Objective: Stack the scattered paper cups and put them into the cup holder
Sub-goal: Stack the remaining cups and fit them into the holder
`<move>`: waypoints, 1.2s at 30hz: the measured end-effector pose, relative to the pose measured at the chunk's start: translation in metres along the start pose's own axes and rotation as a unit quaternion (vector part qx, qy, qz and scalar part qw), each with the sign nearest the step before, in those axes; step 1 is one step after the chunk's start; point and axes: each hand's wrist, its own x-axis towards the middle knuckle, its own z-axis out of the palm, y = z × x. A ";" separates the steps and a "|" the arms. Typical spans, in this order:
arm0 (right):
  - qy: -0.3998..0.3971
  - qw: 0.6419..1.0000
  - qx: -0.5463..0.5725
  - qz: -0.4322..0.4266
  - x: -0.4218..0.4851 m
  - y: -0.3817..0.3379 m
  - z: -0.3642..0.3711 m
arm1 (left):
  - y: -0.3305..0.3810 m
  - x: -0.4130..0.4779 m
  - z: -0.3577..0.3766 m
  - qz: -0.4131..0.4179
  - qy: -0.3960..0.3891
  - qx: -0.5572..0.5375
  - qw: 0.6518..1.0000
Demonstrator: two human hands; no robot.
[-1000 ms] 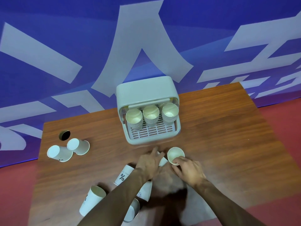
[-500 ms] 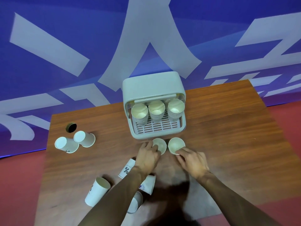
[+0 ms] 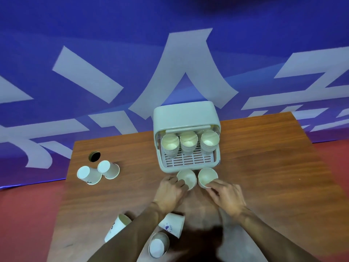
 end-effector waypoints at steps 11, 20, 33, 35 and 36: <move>0.050 0.989 0.084 -0.110 0.030 -0.025 -0.043 | -0.043 -0.024 -0.073 0.012 0.102 0.027 0.994; 0.083 0.987 0.099 -0.100 0.040 -0.029 -0.050 | -0.054 -0.033 -0.085 -0.047 0.169 0.037 0.984; 0.120 0.984 0.072 -0.113 0.085 -0.014 -0.046 | -0.061 0.001 -0.089 -0.077 0.144 0.084 0.983; 0.114 0.984 0.049 -0.127 0.083 -0.014 -0.046 | -0.060 0.005 -0.087 -0.072 0.141 0.086 0.984; 0.112 0.984 0.037 -0.130 0.081 -0.014 -0.047 | -0.059 0.007 -0.086 -0.068 0.139 0.091 0.984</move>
